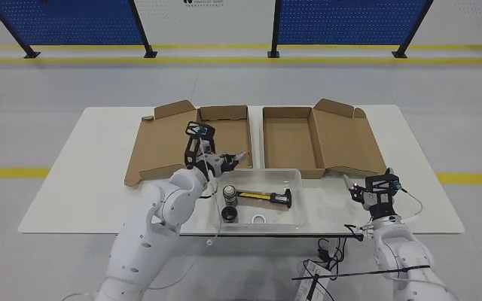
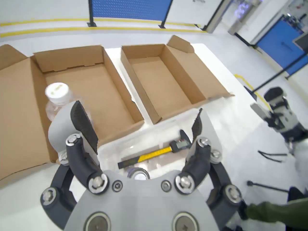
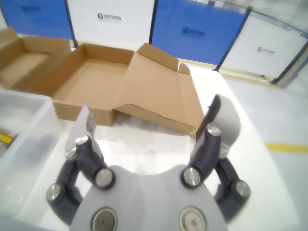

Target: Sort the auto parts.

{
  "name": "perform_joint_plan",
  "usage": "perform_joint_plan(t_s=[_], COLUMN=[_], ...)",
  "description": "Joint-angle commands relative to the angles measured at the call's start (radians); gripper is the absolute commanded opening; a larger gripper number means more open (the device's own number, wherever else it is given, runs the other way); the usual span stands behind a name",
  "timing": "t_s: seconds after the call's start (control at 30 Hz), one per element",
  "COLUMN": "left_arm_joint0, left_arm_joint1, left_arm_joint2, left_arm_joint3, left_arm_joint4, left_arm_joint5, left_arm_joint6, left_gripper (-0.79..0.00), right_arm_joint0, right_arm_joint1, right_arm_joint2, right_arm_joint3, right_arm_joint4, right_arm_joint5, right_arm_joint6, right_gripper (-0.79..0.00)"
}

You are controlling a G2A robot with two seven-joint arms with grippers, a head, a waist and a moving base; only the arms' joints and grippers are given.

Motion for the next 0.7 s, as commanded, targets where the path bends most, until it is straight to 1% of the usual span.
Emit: perform_joint_plan(t_s=[0.0, 0.17, 0.33, 0.67], left_arm_joint0=[0.009, 0.02, 0.015, 0.002], left_arm_joint1=[0.004, 0.012, 0.019, 0.028], left_arm_joint2=[0.0, 0.007, 0.018, 0.029], left_arm_joint3=[-0.009, 0.006, 0.019, 0.051], left_arm_joint4=[-0.026, -0.063, -0.077, -0.06], left_arm_joint5=[-0.037, -0.097, -0.121, -0.109], left_arm_joint6=[-0.064, -0.171, -0.257, -0.321], left_gripper=[0.0, 0.0, 0.0, 0.0], right_arm_joint0=[0.0, 0.0, 0.0, 0.0], right_arm_joint1=[0.0, 0.0, 0.0, 0.0], right_arm_joint2=[0.0, 0.0, 0.0, 0.0], right_arm_joint3=[0.0, 0.0, 0.0, 0.0], right_arm_joint4=[0.0, 0.0, 0.0, 0.0], right_arm_joint5=[0.0, 0.0, 0.0, 0.0], right_arm_joint6=[0.0, 0.0, 0.0, 0.0], right_gripper=[0.0, 0.0, 0.0, 0.0])
